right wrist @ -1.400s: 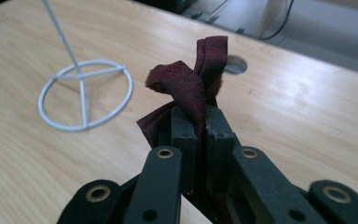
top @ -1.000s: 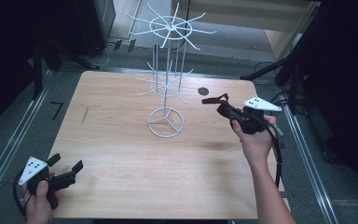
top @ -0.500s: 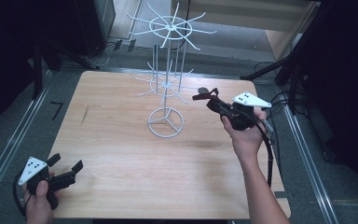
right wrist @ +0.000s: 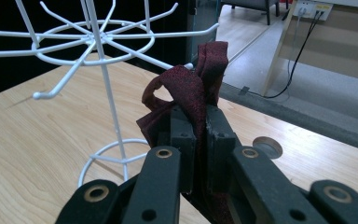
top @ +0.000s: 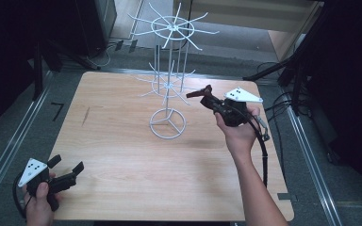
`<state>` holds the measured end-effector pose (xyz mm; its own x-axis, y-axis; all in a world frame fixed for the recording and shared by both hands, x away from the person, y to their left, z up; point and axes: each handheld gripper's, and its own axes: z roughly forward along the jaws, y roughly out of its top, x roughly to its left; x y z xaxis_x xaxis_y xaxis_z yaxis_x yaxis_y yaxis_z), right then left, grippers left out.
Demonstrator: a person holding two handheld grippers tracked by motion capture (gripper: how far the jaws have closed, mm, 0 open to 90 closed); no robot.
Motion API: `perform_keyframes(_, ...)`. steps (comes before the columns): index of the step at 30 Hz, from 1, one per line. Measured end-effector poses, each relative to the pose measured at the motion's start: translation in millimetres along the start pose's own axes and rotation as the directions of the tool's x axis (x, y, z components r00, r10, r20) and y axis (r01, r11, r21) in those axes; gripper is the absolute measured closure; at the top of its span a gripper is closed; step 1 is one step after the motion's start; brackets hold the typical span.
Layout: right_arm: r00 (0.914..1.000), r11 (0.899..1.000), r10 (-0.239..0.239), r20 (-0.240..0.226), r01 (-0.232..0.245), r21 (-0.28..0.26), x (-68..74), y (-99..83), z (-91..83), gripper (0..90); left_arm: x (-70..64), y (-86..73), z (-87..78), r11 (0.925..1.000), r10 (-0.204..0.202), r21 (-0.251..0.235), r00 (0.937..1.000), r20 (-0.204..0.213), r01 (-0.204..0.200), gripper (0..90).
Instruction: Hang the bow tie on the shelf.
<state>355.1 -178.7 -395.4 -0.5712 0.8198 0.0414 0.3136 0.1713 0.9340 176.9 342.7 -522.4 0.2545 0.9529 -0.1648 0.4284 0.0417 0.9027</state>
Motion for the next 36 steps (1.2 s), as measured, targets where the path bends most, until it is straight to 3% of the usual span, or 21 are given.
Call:
perform_keyframes(14,0.9999,1.000,-0.001,-0.015,0.001,0.012,8.4,-0.5,16.0,85.8,0.0,0.0,0.0,1.0000,0.000,0.000,1.0000,0.000,0.000,6.8)
perform_keyframes(20,0.9994,0.999,-0.024,-0.025,0.025,0.031,16.1,-1.8,23.6,85.8,0.0,0.0,-0.1,1.0000,0.000,-0.001,1.0000,0.001,0.000,6.8)
perform_keyframes(28,0.9994,0.998,-0.020,-0.030,0.022,0.060,18.5,-8.1,36.3,85.5,0.3,-0.1,-0.3,1.0000,-0.001,-0.002,1.0000,0.003,0.001,6.8)
perform_keyframes(36,0.9987,0.997,-0.027,-0.042,0.030,0.077,21.2,-12.6,45.3,81.3,0.4,-0.1,-0.4,1.0000,-0.002,-0.003,1.0000,0.004,0.002,6.8)
